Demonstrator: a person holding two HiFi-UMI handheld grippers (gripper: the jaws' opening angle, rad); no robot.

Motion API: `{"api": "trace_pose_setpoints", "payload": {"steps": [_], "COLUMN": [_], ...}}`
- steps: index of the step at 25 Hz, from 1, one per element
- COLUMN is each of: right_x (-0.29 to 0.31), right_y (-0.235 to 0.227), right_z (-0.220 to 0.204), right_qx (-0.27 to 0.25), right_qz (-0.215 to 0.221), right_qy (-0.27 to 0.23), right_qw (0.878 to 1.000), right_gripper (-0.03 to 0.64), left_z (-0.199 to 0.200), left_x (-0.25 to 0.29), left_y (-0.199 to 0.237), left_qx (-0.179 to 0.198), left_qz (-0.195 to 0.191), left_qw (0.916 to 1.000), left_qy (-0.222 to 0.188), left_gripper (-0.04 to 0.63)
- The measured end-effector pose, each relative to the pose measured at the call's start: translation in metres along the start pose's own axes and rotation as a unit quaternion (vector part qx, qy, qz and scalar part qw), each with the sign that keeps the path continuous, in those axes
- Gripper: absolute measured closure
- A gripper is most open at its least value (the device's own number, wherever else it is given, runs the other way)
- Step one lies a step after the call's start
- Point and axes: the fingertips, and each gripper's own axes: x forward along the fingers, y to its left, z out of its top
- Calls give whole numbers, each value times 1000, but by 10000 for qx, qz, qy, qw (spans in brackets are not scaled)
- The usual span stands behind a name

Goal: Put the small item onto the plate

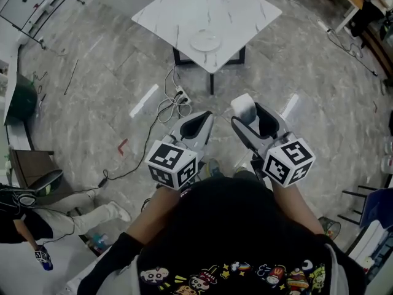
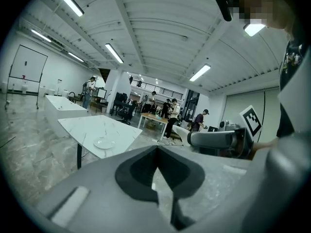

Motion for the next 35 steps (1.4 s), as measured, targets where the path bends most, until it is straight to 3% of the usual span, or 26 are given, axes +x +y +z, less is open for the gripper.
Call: {"api": "trace_pose_setpoints", "payload": {"steps": [8, 17, 27, 35], "right_x": [19, 62, 129, 183], "right_y": [-5, -41, -131, -192], "right_z": [-1, 10, 35, 47], "right_qx": [-24, 34, 99, 183], "right_qz": [72, 304, 595, 1066], "right_qy": [121, 192, 449, 844], "right_qw": [9999, 9993, 9972, 9905], "right_gripper": [285, 285, 285, 285], "left_z": [0, 13, 36, 50], "left_x": [1, 33, 134, 216], "left_y": [20, 52, 103, 136], "left_qx": [-88, -47, -192, -323], "left_qz": [120, 358, 622, 860], "left_qw": [9999, 9993, 9977, 9946], "left_qy": [-39, 49, 194, 491], "left_gripper": [595, 595, 595, 595]}}
